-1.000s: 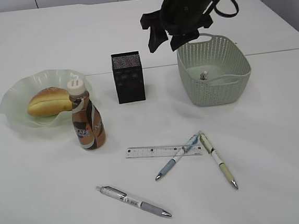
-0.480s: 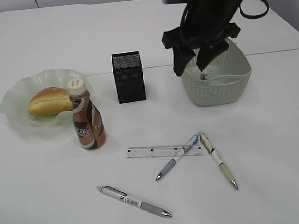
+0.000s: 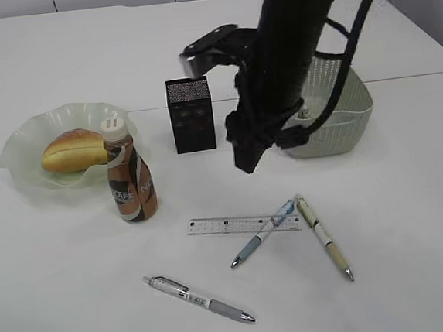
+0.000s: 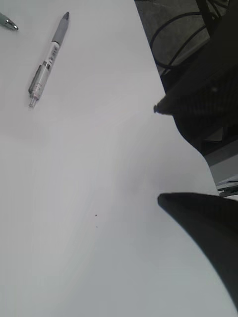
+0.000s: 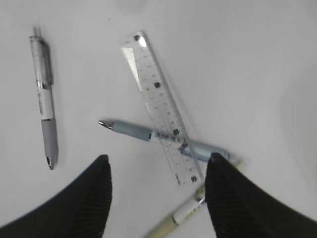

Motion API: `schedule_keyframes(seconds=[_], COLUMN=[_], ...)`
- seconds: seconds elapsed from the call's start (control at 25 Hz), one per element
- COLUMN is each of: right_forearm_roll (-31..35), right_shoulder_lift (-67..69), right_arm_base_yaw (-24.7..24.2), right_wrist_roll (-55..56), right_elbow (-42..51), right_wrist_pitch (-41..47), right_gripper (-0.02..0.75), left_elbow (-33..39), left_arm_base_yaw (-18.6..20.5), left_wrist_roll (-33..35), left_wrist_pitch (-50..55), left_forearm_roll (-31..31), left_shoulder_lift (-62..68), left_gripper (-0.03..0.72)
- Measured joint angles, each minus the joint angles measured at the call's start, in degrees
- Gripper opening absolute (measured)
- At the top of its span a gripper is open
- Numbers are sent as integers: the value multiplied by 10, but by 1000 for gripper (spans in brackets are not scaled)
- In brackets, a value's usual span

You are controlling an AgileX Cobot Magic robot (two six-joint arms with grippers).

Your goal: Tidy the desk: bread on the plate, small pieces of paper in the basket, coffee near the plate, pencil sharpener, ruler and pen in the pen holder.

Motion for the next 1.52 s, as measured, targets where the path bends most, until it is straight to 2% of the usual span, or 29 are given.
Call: schedule_keyframes(seconds=[0.12,0.24,0.6,1.52], right_forearm_roll=[-4,-6,-38,-58], right_shoulder_lift=[16,33,71,163], right_arm_base_yaw=[29,39,39,39], right_wrist_roll=[-95,-122,-137,-149], right_elbow=[0,0,0,0], right_wrist_pitch=[-32,-66,-59,-89], right_gripper=[440,440,440,440], left_elbow=[0,0,0,0], left_arm_base_yaw=[0,0,0,0], left_wrist_roll=[9,22,36,38], left_wrist_pitch=[-15,-26,-36,-42], left_forearm_roll=[0,0,0,0], left_shoulder_lift=[0,0,0,0], left_gripper=[370,371,370,370])
